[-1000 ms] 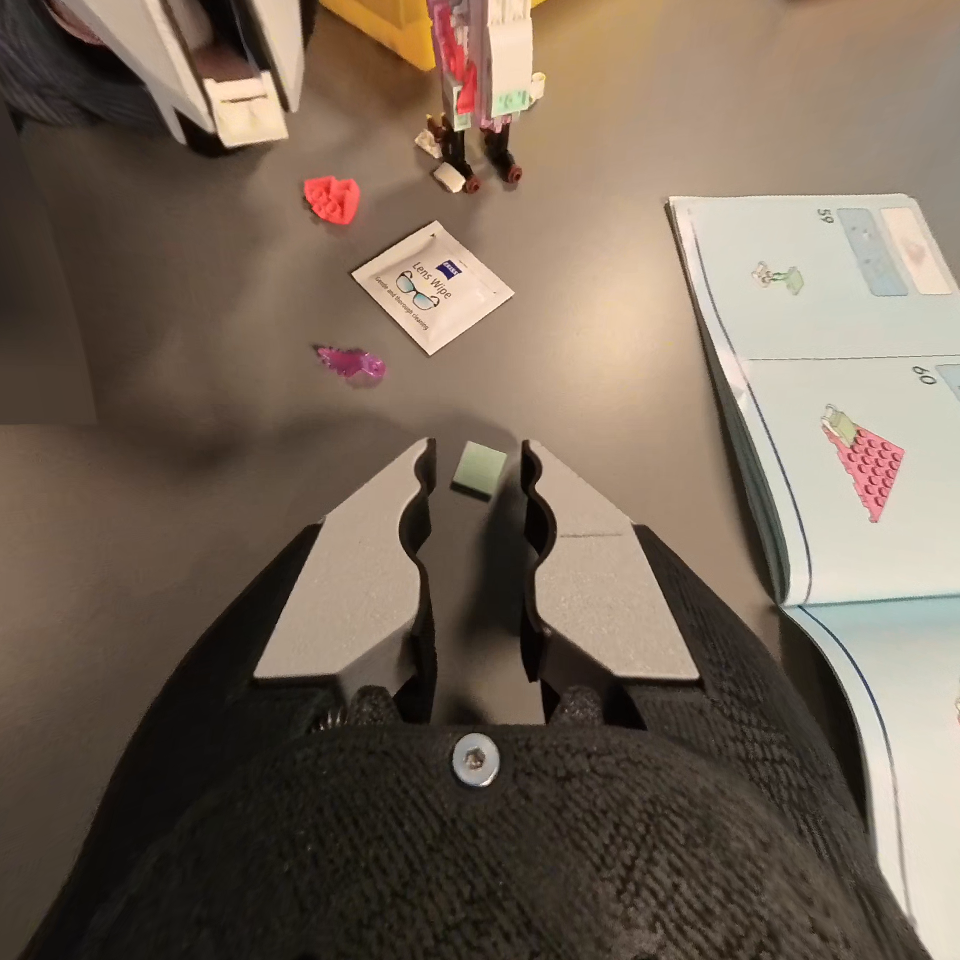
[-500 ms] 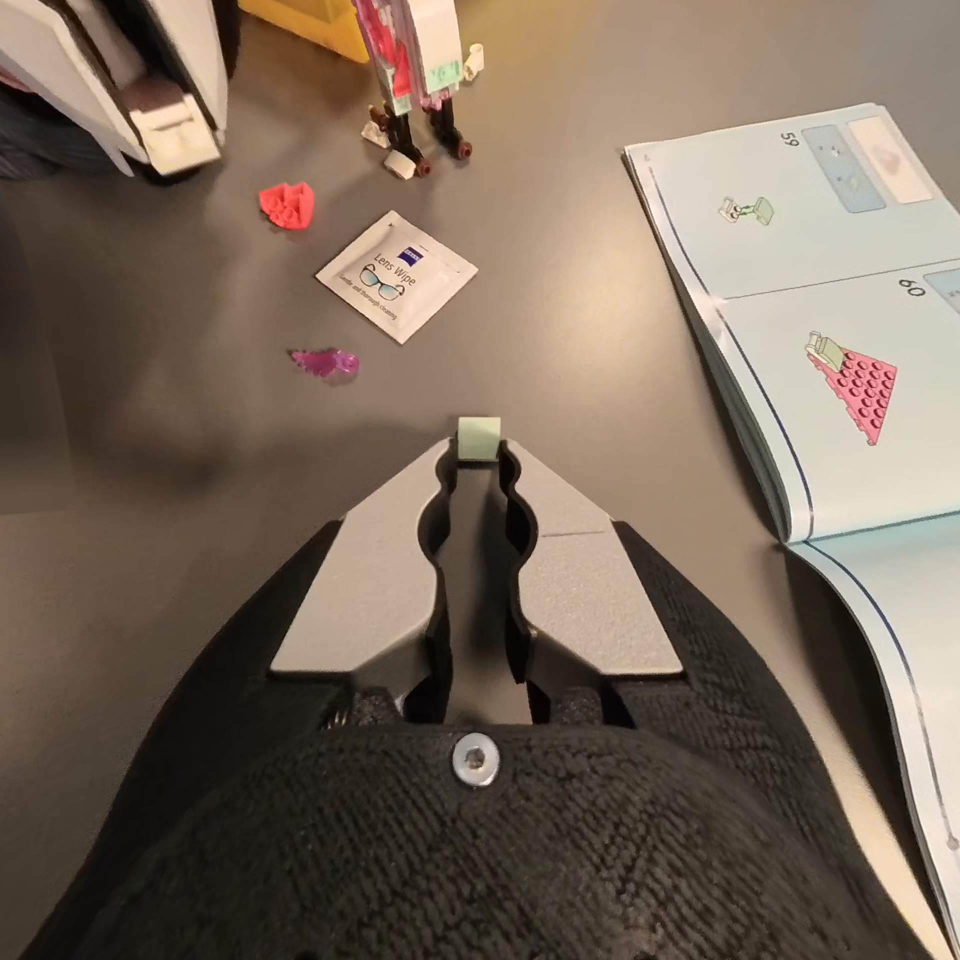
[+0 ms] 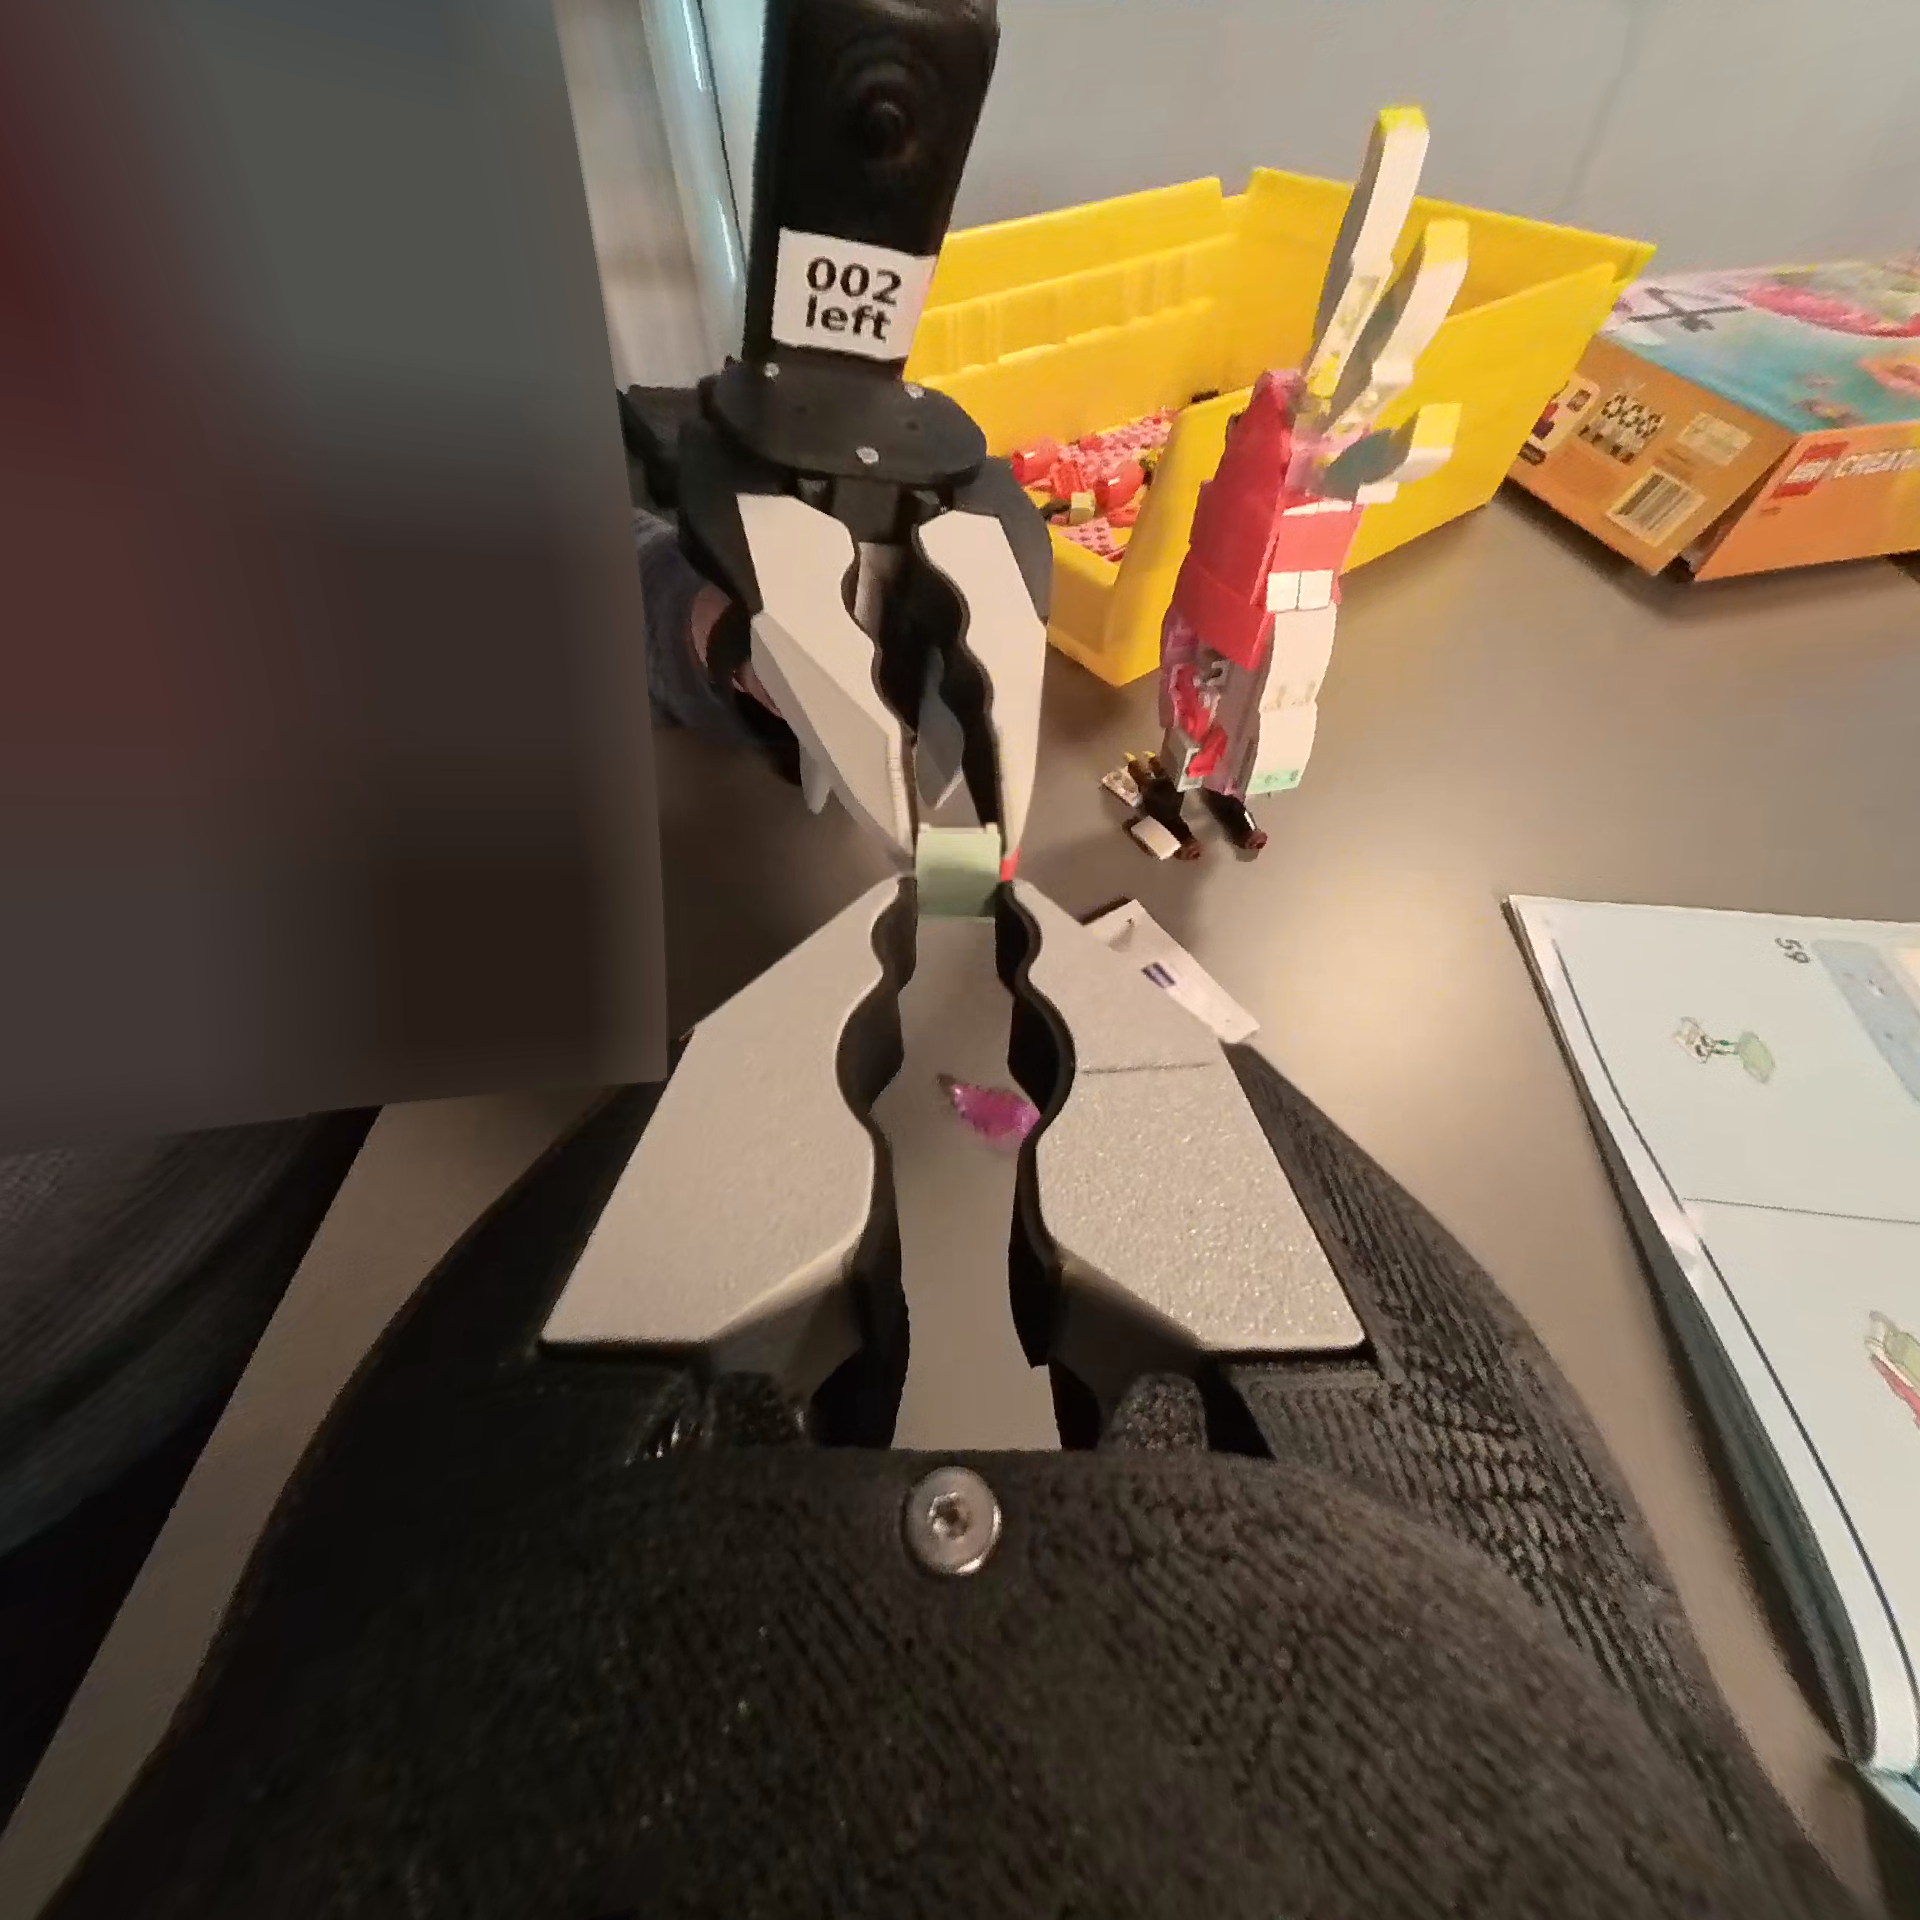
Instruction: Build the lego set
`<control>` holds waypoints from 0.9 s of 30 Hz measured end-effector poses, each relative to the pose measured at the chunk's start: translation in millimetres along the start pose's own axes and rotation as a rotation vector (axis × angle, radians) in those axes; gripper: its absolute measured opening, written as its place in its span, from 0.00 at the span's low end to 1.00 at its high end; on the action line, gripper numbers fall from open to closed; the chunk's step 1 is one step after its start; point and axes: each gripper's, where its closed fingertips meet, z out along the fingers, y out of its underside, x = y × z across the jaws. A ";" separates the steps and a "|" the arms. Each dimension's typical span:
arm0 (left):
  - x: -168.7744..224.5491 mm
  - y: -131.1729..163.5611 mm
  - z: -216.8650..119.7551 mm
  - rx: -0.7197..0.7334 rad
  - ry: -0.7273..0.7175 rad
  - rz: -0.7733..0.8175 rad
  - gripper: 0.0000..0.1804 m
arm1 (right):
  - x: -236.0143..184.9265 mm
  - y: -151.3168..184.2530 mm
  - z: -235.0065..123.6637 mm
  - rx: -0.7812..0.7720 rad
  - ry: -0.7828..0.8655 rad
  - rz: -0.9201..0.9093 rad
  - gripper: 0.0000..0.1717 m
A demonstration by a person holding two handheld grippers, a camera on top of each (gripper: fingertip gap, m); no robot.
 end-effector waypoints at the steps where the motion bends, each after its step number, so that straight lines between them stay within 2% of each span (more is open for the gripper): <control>1: -0.4 1.7 0.5 -0.013 -0.003 -0.003 0.08 | -0.1 3.0 0.3 -0.013 -0.004 0.006 0.08; 5: -1.9 11.0 3.9 -0.084 -0.023 0.014 0.08 | -0.2 15.4 2.8 -0.067 -0.010 0.011 0.08; 9: -3.1 29.2 8.2 -0.219 -0.009 -0.015 0.08 | -2.1 34.3 6.9 -0.167 -0.011 -0.008 0.08; 14: -1.2 45.2 11.1 -0.330 -0.035 0.054 0.08 | -7.6 51.9 11.4 -0.260 -0.042 -0.003 0.08; 23: 3.8 59.5 15.5 -0.426 -0.022 0.113 0.07 | -15.0 70.3 17.8 -0.352 -0.082 0.011 0.08; 24: 5.3 60.2 16.2 -0.431 -0.016 0.122 0.07 | -15.2 72.4 20.0 -0.365 -0.078 0.002 0.01; 27: 9.2 56.3 17.6 -0.403 0.006 0.103 0.08 | -16.3 75.6 24.3 -0.379 -0.076 -0.027 0.00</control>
